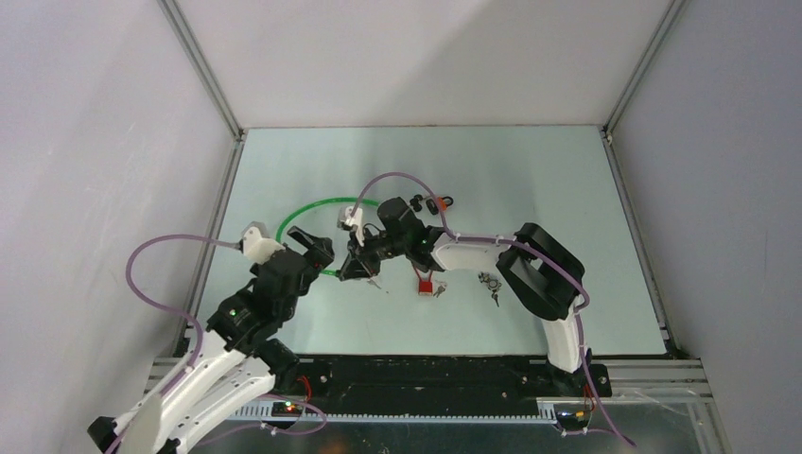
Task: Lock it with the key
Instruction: Pick up the lock from the center of the board.
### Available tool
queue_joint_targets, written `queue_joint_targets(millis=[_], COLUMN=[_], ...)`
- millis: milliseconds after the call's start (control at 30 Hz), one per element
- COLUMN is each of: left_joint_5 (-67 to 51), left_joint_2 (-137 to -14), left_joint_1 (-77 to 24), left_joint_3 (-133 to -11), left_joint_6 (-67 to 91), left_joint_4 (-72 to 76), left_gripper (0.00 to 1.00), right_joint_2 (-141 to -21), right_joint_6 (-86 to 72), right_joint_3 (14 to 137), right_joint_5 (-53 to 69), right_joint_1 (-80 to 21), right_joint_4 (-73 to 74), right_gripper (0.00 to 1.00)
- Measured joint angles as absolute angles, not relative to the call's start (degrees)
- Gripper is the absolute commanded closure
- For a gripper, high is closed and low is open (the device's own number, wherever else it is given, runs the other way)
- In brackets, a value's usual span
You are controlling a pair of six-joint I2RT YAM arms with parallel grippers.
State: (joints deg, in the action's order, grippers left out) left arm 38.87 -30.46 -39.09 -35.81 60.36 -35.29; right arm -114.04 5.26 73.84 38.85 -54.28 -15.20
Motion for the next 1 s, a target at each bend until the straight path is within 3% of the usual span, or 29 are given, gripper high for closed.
queue_joint_targets(millis=[200,333,567,733,800,933,1000], left_joint_5=[29.93,25.58,18.31,15.53,14.61,14.55,14.70], left_joint_2=[-33.39,-33.69,-34.83,-35.44,-34.92,-33.95,-33.78], left_joint_1=[-31.31,-26.65,-19.94,-18.98,-18.85,-18.72,-18.65], left_joint_3=[-32.36,-30.44,-23.92,-23.22,-23.24,-23.24,-23.24], left_joint_6=[63.57,64.66,66.89,68.16,68.51,67.79,66.22], left_joint_4=[-34.94,-33.82,-26.83,-22.68,-20.62,-20.23,-20.53], left_gripper=[0.04,0.15,0.52,0.96,0.99,1.00,1.00], right_joint_2=[-114.04,-114.04,-114.04,-114.04,-114.04,-114.02,-113.95], right_joint_6=[-0.91,-2.81,-4.99,-5.61,-5.78,-5.91,-6.22], right_joint_3=[72.64,72.64,72.12,71.94,71.85,71.85,71.79], right_joint_5=[42.54,43.46,44.53,44.56,43.99,43.57,43.11], right_joint_1=[-52.77,-52.71,-52.71,-52.71,-53.10,-53.19,-53.19], right_joint_4=[-20.84,-22.85,-25.30,-25.23,-25.30,-25.71,-25.36], right_gripper=[1.00,1.00,1.00,1.00,0.91,0.46,0.36])
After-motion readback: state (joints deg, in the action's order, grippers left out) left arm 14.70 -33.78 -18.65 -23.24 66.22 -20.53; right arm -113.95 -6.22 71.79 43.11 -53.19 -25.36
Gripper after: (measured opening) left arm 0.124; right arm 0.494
